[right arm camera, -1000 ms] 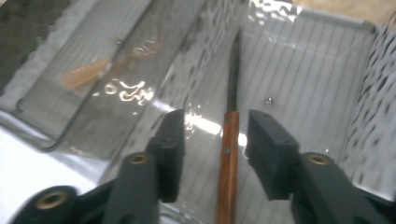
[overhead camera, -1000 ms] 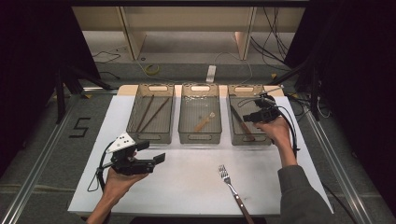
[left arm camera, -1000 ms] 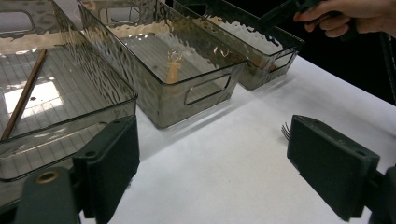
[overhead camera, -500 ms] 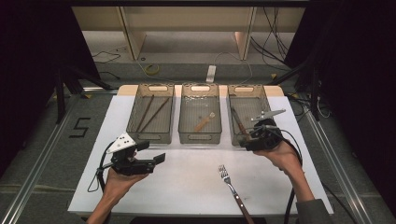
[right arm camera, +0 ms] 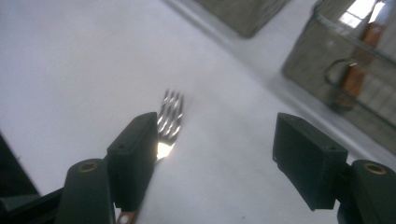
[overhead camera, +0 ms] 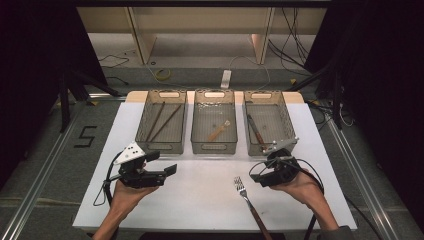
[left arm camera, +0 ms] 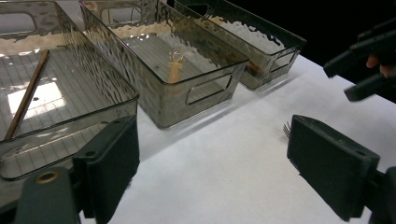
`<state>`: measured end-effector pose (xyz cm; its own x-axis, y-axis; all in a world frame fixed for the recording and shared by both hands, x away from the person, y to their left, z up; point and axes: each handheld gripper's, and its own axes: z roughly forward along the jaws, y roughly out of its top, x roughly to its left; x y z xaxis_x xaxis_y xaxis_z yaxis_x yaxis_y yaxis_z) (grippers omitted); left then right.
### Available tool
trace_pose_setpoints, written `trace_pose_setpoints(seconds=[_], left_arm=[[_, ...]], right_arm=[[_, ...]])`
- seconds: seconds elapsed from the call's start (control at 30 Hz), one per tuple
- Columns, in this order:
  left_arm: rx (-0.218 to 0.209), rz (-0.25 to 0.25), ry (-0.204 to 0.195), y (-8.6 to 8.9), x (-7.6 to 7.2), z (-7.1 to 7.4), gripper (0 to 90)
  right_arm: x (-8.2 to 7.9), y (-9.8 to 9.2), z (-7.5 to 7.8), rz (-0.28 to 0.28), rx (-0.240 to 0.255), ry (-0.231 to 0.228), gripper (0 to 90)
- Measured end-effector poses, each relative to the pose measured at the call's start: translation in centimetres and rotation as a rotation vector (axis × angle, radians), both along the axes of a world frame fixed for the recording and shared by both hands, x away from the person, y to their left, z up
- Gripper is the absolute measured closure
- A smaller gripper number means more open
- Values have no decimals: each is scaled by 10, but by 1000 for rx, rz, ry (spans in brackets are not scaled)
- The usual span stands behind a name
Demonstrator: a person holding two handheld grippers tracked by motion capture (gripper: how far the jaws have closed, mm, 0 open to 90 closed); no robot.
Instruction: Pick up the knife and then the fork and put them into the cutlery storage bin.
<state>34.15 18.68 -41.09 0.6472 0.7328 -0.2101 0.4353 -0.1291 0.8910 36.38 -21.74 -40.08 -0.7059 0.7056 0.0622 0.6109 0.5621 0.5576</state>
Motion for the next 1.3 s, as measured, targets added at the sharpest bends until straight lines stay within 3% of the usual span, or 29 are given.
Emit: trace_pose_setpoints(seconds=[0.27,0.83,1.3], left_arm=[[-1,-2,-2,0,0,0,164],[6,-7,-1,0,0,0,164],[17,-10,-5,-1,0,0,164]], right_arm=[[-19,9,-16,56,-42,55,312],[-46,18,-42,143,-138,116,307],[-56,23,-53,177,-198,136,422]])
